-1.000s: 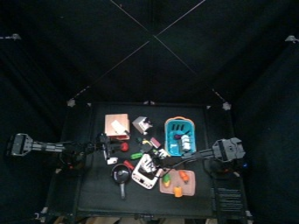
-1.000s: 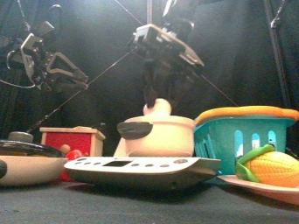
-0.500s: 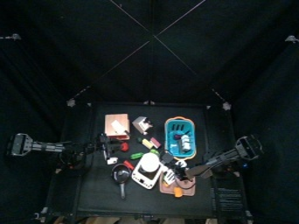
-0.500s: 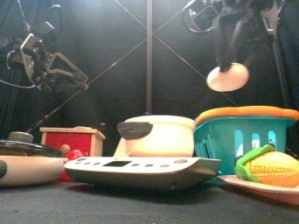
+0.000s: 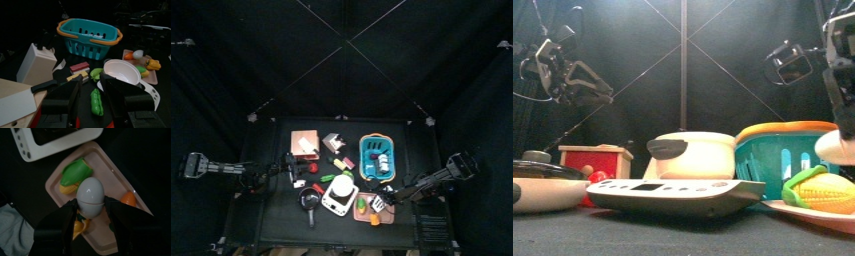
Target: Place egg on plate
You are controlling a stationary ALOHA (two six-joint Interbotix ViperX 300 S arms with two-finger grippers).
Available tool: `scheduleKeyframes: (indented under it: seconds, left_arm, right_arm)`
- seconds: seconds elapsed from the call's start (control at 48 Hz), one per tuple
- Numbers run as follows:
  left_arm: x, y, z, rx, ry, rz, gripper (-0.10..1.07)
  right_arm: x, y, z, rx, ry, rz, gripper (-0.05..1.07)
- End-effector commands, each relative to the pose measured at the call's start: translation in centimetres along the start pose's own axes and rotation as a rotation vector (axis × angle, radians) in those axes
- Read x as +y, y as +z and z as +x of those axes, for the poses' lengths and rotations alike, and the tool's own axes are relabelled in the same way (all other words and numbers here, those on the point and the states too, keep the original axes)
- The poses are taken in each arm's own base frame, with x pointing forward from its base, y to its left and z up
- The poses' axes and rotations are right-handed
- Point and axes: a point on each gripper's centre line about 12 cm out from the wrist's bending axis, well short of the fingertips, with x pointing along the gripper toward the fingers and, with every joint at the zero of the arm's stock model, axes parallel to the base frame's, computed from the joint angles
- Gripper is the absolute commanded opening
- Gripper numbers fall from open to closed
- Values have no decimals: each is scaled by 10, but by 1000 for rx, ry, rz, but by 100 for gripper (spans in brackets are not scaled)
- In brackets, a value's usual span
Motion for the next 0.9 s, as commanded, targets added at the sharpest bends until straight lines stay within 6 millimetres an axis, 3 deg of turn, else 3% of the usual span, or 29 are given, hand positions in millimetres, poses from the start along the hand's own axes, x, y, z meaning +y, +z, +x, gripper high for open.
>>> scheduleKeyframes:
  seconds: [0.0,0.271,0.688,0.875]
  left_arm:
    - [-1,3,1,-1,-4,0,75]
    - [-2,0,1,23,-9,0,75]
    - [-1,-1,1,26,-8,1,75]
    - [-2,-4,0,41,-11,1,75]
  right_arm:
    - [1,0,-2,9,16,26,63]
    - [-2,-6,12,45,-20,40,63]
    - [-4,-6,15,45,-29,41,63]
    - [-5,-6,16,47,-35,40,72]
